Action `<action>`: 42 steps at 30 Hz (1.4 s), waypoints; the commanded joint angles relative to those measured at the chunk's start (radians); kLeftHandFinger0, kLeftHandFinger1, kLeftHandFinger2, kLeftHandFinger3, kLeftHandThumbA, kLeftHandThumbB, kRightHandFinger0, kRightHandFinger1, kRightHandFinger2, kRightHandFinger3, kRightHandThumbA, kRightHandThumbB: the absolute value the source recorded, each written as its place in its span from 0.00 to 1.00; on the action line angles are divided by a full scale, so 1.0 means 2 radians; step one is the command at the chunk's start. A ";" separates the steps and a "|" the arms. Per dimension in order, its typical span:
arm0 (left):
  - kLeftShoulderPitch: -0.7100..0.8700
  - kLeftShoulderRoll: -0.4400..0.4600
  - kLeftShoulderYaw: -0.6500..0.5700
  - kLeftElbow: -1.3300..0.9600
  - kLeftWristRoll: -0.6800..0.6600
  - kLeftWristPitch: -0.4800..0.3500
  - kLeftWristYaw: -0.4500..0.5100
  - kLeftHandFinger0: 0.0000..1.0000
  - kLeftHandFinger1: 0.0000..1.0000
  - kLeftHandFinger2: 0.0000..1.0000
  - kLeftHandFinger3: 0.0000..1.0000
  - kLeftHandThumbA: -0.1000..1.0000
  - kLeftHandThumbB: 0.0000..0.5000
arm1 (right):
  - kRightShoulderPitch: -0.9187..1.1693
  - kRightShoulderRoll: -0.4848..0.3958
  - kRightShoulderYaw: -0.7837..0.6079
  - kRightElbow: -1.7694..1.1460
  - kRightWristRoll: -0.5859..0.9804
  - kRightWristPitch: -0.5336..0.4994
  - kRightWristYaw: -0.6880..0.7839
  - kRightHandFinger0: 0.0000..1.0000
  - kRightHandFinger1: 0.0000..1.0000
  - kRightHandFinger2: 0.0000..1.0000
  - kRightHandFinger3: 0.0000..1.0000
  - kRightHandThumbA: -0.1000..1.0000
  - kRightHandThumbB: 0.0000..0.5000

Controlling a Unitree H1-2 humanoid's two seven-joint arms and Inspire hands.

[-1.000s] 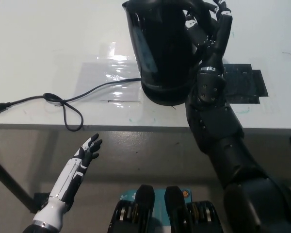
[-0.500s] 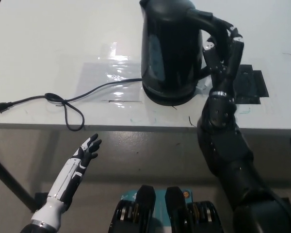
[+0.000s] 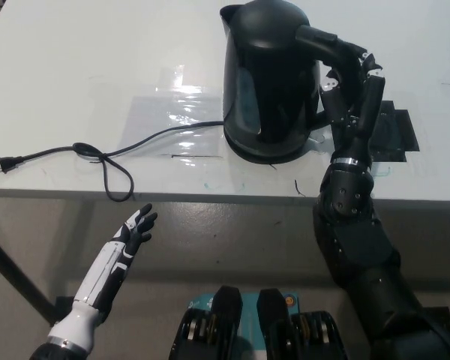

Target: A kettle and its base are kept separately on the desk infront of the robot and the robot uses its right hand to lift the kettle by its handle and places it on its base to align it correctly.

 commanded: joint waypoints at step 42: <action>-0.011 0.009 0.003 -0.011 -0.007 -0.010 -0.009 1.00 1.00 1.00 1.00 1.00 0.29 | -0.073 -0.011 0.044 0.126 -0.022 0.000 0.021 0.59 0.85 1.00 1.00 0.46 0.73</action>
